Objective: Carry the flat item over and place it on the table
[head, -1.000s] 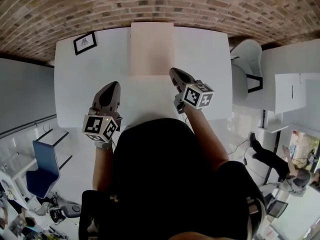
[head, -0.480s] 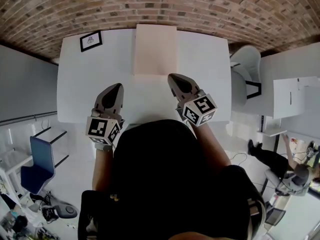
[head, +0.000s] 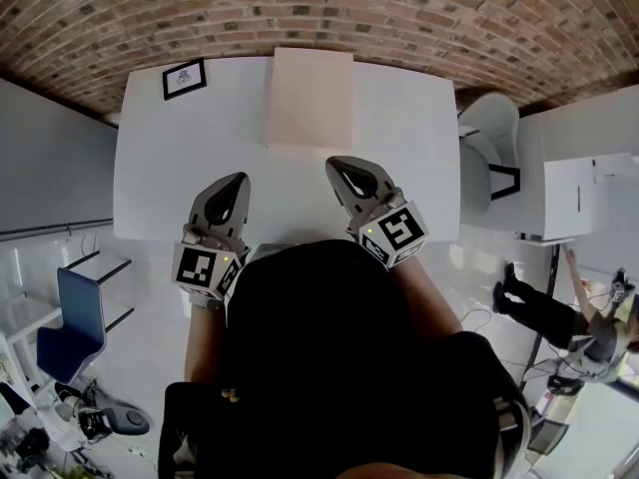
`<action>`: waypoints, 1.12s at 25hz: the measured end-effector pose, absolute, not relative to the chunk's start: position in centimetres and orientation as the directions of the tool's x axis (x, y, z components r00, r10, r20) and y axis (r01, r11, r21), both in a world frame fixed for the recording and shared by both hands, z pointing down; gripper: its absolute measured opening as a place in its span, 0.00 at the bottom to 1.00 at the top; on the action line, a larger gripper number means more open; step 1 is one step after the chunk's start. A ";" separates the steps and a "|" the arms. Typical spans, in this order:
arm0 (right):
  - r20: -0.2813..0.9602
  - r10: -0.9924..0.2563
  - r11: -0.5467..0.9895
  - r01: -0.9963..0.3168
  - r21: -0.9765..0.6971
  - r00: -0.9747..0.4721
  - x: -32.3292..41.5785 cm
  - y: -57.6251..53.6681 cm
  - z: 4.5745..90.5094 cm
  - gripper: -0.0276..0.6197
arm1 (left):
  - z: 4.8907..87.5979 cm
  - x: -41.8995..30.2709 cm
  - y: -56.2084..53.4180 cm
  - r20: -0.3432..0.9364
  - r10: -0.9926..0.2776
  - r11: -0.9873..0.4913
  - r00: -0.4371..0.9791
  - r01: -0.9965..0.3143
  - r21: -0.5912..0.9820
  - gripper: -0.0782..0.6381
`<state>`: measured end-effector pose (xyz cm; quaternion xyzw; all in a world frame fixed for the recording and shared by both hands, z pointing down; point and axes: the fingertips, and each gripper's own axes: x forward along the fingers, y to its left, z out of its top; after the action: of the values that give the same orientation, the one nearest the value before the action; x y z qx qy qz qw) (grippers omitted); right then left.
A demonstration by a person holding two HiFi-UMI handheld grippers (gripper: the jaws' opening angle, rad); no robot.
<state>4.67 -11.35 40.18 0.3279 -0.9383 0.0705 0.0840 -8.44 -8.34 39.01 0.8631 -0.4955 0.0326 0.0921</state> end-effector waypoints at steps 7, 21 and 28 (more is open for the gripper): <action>0.218 -0.590 0.788 -0.613 -0.053 -0.777 4.4 -10.6 40.2 0.06 | 38.8 -7.9 -7.5 0.152 -0.852 -0.492 0.501 -0.865 0.096 0.12; 0.227 -0.603 0.777 -0.627 -0.047 -0.765 4.6 -10.4 40.3 0.06 | 38.7 -6.7 -6.8 0.155 -0.824 -0.540 0.545 -0.838 0.074 0.11; 0.226 -0.608 0.774 -0.631 -0.041 -0.761 4.7 -10.7 40.4 0.06 | 37.8 -5.4 -6.8 0.126 -0.780 -0.599 0.613 -0.789 0.136 0.11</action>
<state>4.66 -10.69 40.39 0.3309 -0.9365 0.0575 0.1003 -5.40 -6.78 37.82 0.8937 -0.4390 0.0268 0.0892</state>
